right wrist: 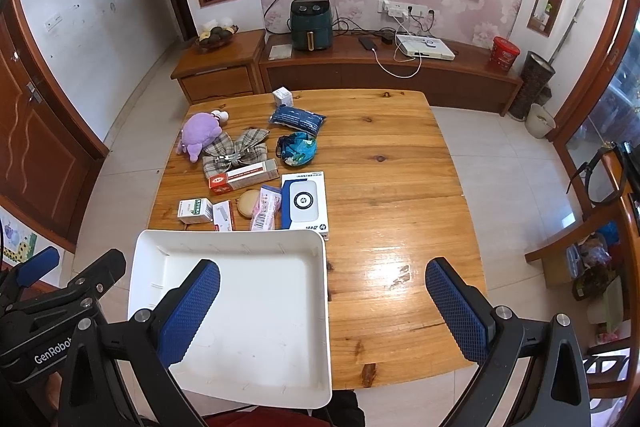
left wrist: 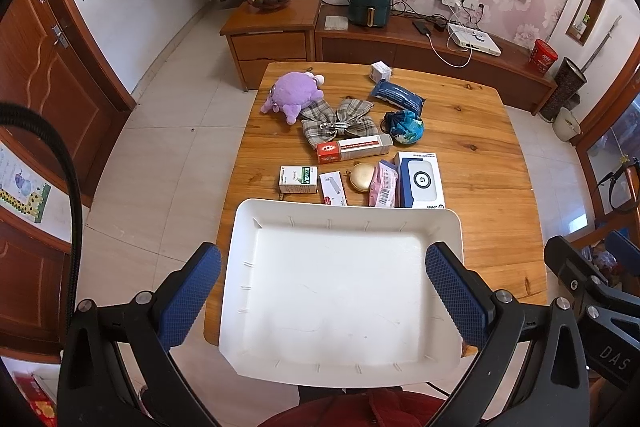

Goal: Organize objects

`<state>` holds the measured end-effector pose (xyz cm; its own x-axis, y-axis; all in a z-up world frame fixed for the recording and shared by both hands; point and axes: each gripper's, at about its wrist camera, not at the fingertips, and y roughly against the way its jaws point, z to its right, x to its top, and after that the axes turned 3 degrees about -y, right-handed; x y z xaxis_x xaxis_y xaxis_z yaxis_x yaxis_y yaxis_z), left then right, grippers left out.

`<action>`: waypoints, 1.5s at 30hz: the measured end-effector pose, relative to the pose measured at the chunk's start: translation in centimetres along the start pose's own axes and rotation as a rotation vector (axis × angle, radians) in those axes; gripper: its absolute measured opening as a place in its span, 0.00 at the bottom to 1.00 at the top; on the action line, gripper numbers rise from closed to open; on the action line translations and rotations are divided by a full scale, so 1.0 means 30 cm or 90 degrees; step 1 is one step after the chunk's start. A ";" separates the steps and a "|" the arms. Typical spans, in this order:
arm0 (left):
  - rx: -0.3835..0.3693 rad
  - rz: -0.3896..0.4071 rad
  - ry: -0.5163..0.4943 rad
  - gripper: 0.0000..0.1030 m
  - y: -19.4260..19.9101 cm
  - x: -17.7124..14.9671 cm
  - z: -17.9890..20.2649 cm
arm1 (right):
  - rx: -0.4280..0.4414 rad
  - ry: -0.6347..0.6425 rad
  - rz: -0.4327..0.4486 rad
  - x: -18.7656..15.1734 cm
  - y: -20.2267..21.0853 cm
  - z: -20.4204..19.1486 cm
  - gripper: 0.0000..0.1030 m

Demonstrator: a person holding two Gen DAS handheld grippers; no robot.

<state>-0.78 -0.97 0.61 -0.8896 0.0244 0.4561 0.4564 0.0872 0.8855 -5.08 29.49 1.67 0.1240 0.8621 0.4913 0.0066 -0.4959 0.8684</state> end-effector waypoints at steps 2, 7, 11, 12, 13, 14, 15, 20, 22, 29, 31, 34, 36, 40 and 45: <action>0.000 0.000 0.000 0.99 0.000 0.000 0.000 | -0.010 -0.016 0.001 0.001 -0.003 -0.002 1.00; 0.001 0.000 -0.001 0.99 0.000 0.001 0.000 | -0.035 -0.052 0.004 0.001 -0.004 -0.003 1.00; 0.002 0.000 0.000 0.99 0.000 0.000 0.000 | -0.071 -0.105 0.008 0.002 -0.005 -0.005 1.00; 0.002 0.000 0.000 0.99 0.000 0.000 0.000 | -0.071 -0.106 0.009 0.004 -0.005 -0.007 1.00; 0.003 0.001 0.000 0.99 0.002 0.001 0.000 | -0.090 -0.132 0.012 0.005 -0.005 -0.008 1.00; 0.004 0.001 0.001 0.99 0.002 0.000 0.000 | -0.090 -0.132 0.012 0.008 -0.005 -0.009 1.00; 0.006 0.002 0.001 0.99 0.005 -0.001 -0.001 | -0.090 -0.132 0.012 0.009 -0.005 -0.010 1.00; 0.011 0.005 0.003 0.99 0.008 0.000 0.002 | -0.089 -0.132 0.013 0.014 -0.004 -0.005 1.00; 0.014 0.005 0.004 0.99 0.010 0.000 0.003 | -0.089 -0.132 0.013 0.013 -0.002 -0.002 1.00; 0.019 0.006 0.007 0.99 0.008 -0.002 0.010 | -0.090 -0.136 0.014 0.015 -0.003 0.008 1.00; 0.021 0.008 0.007 0.99 0.011 -0.002 0.014 | -0.090 -0.136 0.014 0.015 -0.003 0.012 1.00; 0.023 0.009 0.008 0.99 0.014 -0.001 0.018 | -0.089 -0.135 0.015 0.012 -0.004 0.018 1.00; 0.024 0.009 0.010 0.99 0.017 0.001 0.020 | -0.088 -0.134 0.016 0.008 -0.006 0.020 1.00; 0.031 0.012 0.016 0.99 0.025 0.006 0.025 | -0.083 -0.126 0.019 0.017 -0.008 0.022 1.00; 0.043 0.018 0.040 0.99 0.036 0.010 0.024 | -0.075 -0.109 0.027 0.030 -0.005 0.028 1.00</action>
<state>-0.57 -0.16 1.65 -0.8725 -0.0340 0.4875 0.4774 0.1536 0.8652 -4.15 30.27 1.93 0.2884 0.8058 0.5172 -0.1169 -0.5065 0.8543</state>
